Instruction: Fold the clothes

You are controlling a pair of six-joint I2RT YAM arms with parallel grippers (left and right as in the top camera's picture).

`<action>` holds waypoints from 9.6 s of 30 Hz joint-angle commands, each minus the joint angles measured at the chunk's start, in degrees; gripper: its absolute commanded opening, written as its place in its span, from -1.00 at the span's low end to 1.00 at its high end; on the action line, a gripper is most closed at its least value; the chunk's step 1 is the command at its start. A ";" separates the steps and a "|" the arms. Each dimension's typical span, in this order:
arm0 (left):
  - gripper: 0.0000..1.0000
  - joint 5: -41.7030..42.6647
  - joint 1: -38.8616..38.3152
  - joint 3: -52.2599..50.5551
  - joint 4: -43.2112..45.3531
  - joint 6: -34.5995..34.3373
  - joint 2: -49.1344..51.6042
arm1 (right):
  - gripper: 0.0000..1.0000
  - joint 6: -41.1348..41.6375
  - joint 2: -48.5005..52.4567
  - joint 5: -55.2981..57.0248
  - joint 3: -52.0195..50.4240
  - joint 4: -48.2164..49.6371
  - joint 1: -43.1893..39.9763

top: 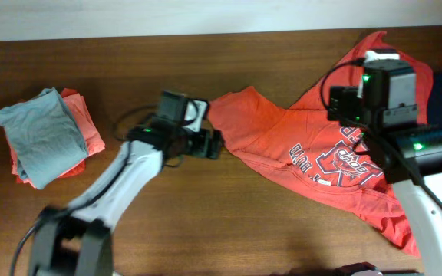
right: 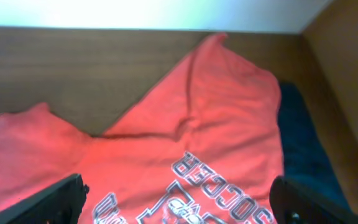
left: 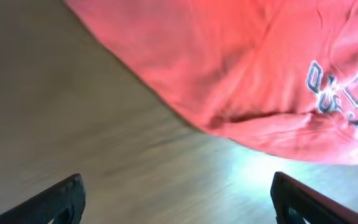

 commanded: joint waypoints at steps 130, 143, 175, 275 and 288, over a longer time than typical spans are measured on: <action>-0.10 -0.22 2.05 19.54 -47.50 -5.90 9.38 | 0.98 0.02 0.98 0.72 0.48 -4.39 -3.61; 0.19 1.70 -11.28 8.52 -37.05 -17.46 9.38 | 0.97 0.02 0.98 0.72 0.48 -4.44 -3.61; -0.99 3.89 -12.28 0.02 -25.18 -25.18 9.40 | 0.97 0.02 0.96 0.72 0.48 -4.94 -3.61; -1.00 -11.67 27.63 7.28 -48.78 -8.33 -19.10 | 0.97 -1.09 34.29 -15.43 0.46 7.96 -3.63; -1.00 -12.96 27.63 7.28 -47.91 -8.33 -19.10 | 0.98 -2.60 43.30 -17.05 0.46 23.39 -3.61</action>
